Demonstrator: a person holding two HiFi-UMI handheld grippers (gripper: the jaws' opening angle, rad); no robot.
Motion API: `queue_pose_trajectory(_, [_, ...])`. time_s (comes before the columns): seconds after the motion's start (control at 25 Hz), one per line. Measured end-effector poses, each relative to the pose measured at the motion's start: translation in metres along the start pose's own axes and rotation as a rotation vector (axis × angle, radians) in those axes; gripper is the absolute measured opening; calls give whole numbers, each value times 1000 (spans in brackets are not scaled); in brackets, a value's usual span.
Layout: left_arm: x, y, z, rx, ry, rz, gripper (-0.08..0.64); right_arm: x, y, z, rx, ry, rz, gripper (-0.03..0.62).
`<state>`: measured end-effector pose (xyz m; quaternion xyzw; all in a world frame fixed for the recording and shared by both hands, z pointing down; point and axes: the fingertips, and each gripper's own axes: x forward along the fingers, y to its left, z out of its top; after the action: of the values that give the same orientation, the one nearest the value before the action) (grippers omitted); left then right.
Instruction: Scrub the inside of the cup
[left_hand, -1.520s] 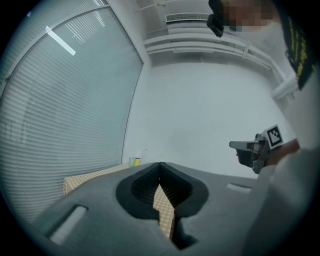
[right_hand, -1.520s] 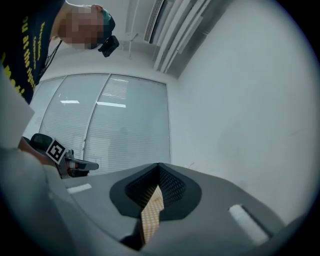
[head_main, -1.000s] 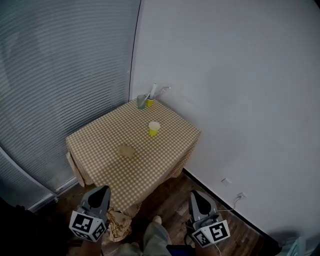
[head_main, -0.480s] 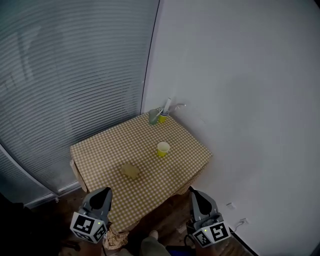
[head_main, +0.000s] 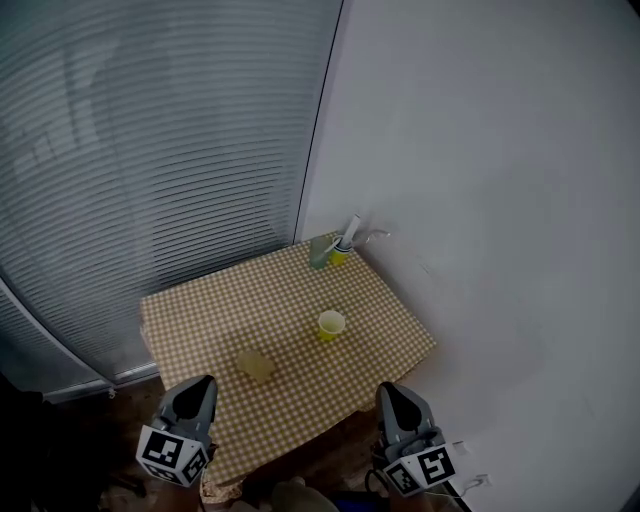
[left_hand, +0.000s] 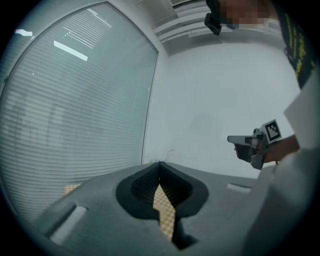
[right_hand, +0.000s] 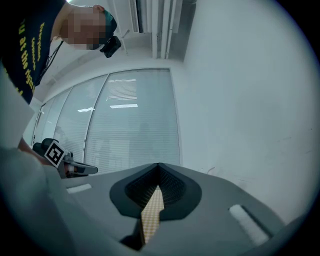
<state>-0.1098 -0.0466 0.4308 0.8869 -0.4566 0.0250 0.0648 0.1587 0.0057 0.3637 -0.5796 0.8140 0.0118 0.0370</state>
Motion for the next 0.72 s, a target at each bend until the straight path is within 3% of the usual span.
queue_pose_trajectory(0.36, [33, 4, 3, 7, -13, 91, 2, 20, -59, -9, 5, 8, 41, 6])
queue_pose_trajectory(0.72, [45, 6, -6, 5, 19, 116, 2, 33, -70, -25, 46, 42, 65, 6])
